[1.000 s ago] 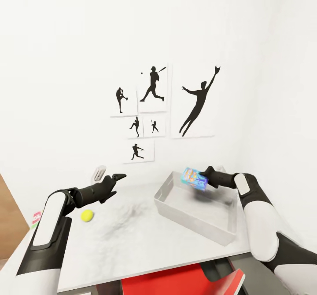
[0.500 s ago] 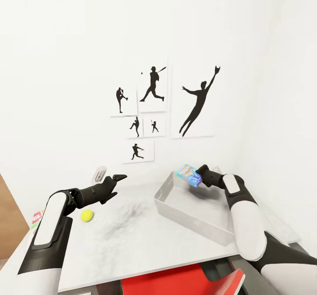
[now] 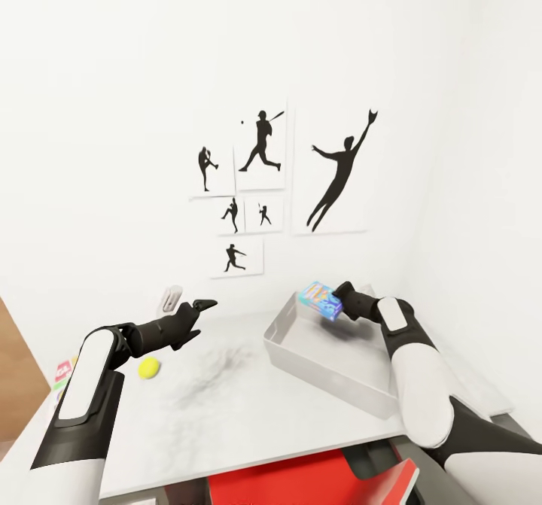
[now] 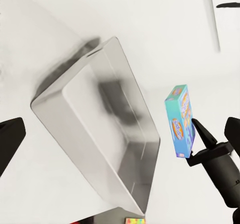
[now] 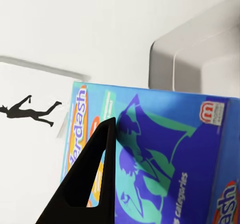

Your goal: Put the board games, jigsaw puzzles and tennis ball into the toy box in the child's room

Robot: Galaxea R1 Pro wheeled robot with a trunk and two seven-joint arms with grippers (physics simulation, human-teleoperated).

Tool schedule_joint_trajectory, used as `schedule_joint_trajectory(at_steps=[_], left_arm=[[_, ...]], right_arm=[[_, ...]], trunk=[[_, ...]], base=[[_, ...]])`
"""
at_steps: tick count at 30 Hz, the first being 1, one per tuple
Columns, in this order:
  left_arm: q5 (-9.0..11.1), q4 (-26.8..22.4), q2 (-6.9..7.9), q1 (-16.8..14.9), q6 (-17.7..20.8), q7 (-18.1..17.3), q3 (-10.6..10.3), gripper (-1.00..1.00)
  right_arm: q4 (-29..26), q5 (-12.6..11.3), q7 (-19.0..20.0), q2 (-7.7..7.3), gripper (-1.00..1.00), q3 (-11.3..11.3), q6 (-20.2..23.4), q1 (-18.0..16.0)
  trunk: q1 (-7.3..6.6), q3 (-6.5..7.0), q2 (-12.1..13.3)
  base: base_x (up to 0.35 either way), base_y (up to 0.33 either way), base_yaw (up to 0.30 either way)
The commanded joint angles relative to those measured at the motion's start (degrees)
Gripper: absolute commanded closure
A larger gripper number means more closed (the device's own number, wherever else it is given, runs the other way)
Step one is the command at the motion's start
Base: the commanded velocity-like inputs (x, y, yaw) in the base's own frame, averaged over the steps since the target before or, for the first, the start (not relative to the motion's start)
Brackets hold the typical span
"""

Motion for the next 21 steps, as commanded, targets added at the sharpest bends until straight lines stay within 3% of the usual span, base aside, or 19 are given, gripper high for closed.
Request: schedule_joint_trajectory(at_steps=[1,10,21], left_arm=[[0.6,0.0,-0.05,0.0,0.2,0.6,0.1,-1.0],[0.6,0.0,-0.03,0.0,0.2,0.6,0.3,-1.0],[0.6,0.0,0.01,0.0,0.2,0.5,0.4,-1.0]], right_arm=[[-0.1,0.2,0.5,0.07,1.0,-0.5,0.3,0.0],[-0.1,0.1,0.8,-0.52,1.0,4.0,0.8,-0.1],[-0.1,0.1,1.1,-0.7,1.0,6.0,5.6,-0.5]], trunk=[[0.02,-0.11,-0.1],[0.02,-0.89,-0.1],[0.02,-1.88,-0.1]], base=[[0.0,0.0,0.024],[0.0,0.0,0.054],[0.0,0.0,0.066]])
